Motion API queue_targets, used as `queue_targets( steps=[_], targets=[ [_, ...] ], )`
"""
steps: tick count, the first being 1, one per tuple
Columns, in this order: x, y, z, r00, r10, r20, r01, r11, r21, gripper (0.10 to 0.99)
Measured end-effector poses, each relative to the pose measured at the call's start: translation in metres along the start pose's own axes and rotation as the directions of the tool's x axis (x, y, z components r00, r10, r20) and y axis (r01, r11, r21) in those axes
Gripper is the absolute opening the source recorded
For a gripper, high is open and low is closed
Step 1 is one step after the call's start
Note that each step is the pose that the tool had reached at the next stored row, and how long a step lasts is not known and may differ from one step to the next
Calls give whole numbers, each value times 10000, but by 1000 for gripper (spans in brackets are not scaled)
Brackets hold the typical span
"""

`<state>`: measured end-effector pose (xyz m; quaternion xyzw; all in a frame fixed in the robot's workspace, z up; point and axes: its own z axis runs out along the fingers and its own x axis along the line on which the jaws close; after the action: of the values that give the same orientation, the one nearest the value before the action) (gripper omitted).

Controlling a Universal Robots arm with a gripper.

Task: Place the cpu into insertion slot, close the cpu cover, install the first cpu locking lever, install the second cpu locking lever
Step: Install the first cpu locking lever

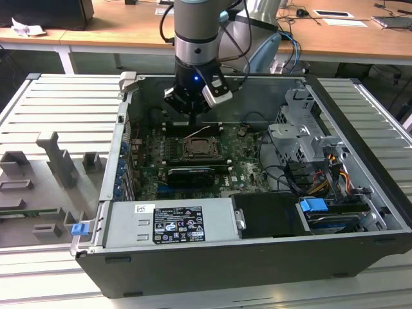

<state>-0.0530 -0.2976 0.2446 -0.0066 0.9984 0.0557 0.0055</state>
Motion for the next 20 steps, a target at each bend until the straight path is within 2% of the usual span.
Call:
queue_targets(
  steps=[2,5,9,13,20],
  targets=[
    [-33,-7,65,10000,-11,0,11,10000,-1,106],
    [-43,-8,102,9994,-354,-38,354,9994,-5,106],
    [-96,2,179,9992,-407,-45,407,9992,-9,106],
    [-168,34,235,9992,-407,-45,407,9992,-10,106],
    [-246,55,306,9992,-407,-44,407,9992,-12,106]
  ],
)
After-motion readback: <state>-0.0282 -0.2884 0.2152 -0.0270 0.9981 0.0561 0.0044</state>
